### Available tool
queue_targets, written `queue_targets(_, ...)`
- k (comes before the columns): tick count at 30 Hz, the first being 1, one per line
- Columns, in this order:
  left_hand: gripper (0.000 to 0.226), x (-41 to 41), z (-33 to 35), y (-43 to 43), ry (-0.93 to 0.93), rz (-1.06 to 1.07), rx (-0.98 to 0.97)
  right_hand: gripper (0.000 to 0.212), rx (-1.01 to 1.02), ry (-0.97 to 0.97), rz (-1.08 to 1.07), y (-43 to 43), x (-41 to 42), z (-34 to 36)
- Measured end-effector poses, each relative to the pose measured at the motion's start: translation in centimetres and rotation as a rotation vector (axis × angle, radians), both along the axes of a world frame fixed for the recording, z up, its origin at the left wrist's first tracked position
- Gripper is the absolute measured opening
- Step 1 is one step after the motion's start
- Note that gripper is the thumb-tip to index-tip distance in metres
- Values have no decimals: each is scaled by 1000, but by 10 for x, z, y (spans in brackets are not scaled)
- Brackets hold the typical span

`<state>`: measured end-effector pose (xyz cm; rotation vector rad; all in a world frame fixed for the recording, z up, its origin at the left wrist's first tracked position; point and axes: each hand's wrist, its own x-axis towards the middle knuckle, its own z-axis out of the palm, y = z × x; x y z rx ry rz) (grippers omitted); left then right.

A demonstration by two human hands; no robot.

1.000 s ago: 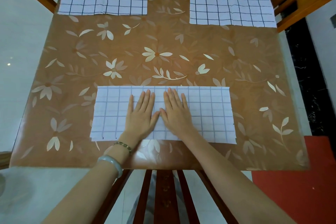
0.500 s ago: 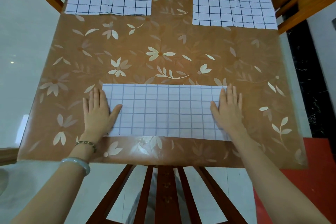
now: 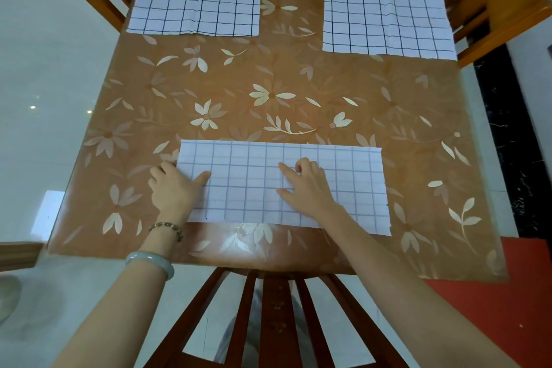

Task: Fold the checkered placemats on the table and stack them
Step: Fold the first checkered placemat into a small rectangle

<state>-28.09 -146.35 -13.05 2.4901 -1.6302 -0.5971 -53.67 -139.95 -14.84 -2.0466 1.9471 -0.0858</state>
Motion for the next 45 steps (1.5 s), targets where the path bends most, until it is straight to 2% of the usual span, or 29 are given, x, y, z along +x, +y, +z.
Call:
queue_targets(4, 60, 5, 5, -5, 156, 73, 88, 62, 25, 3, -2, -1, -2, 2)
queue_targets(8, 24, 15, 13, -1, 374, 23, -3, 67, 89, 12, 19, -4, -2, 5)
queue_targets(12, 12, 31, 25, 1, 383, -48, -76, 68, 142, -43, 34, -10, 1, 11)
queue_targets(21, 34, 60, 74, -12, 321, -101, -147, 84, 164, -79, 42, -19, 37, 15)
queue_targets(32, 32, 16, 131, 4, 316, -183, -320, 101, 192, -59, 41, -25, 45, 15)
queue_targets(38, 30, 11, 143, 4, 331, -193, -303, 104, 200, -106, 46, -26, 53, 18)
queue_targets(40, 23, 2, 151, 7, 376, -225, -299, 101, 230, -251, -3, -22, 43, 24)
queue_targets(42, 18, -13, 160, 12, 430, -269, -299, 88, 207, -359, -88, -13, 22, 30)
queue_targets(45, 26, -45, 164, 20, 479, -338, -275, 70, 146, -257, -243, 7, -23, 33)
